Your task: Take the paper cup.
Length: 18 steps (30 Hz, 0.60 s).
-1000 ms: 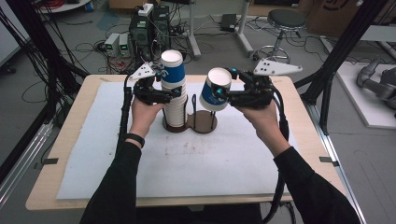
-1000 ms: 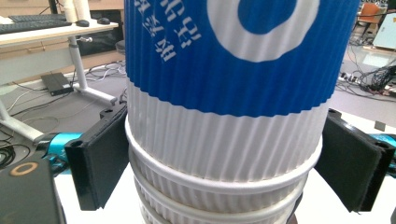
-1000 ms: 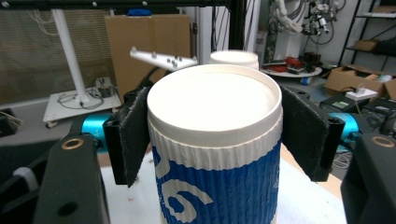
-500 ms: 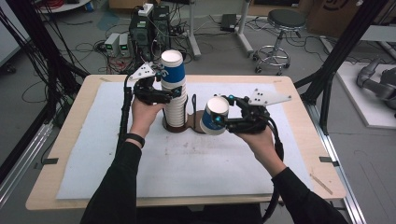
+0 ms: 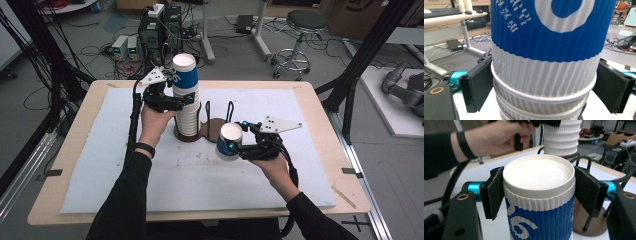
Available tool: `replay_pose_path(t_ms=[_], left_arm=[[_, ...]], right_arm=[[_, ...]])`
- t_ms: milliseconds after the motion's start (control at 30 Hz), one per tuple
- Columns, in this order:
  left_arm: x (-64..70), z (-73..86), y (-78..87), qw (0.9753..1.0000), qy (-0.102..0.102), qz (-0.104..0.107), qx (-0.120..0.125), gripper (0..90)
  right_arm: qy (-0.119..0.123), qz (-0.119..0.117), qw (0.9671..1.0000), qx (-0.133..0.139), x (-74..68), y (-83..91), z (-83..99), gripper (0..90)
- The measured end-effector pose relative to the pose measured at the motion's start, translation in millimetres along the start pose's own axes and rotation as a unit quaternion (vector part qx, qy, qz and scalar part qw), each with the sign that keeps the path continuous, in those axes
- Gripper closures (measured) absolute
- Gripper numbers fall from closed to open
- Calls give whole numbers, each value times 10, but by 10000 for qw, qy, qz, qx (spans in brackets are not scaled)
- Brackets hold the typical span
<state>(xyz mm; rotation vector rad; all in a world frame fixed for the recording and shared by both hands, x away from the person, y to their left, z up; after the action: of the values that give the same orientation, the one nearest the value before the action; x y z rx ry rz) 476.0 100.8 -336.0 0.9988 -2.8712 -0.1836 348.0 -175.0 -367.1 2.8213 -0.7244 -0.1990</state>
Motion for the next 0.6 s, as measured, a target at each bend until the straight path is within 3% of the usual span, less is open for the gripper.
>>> replay_pose_path(t_ms=[300,600], left_arm=[[4,-2,3,10000,-15,-8,-20,116],[5,-2,2,10000,-10,-15,-18,115]], right_arm=[[-40,39,9999,-90,4,-33,165,297],[-142,72,9999,-55,39,-24,175,297]])
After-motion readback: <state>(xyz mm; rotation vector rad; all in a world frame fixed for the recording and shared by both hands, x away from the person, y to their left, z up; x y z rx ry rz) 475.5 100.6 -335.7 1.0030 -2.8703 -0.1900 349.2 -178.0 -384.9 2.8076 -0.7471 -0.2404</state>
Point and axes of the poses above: each handheld gripper's, and its own axes: y roughly backward along the jaws, z roughly out of its underside, x roughly to its right, the point moved 4 cm from there along -y, roughly forward along the jaws, and after that the axes turned 2 degrees about x, right-handed, at the moved point
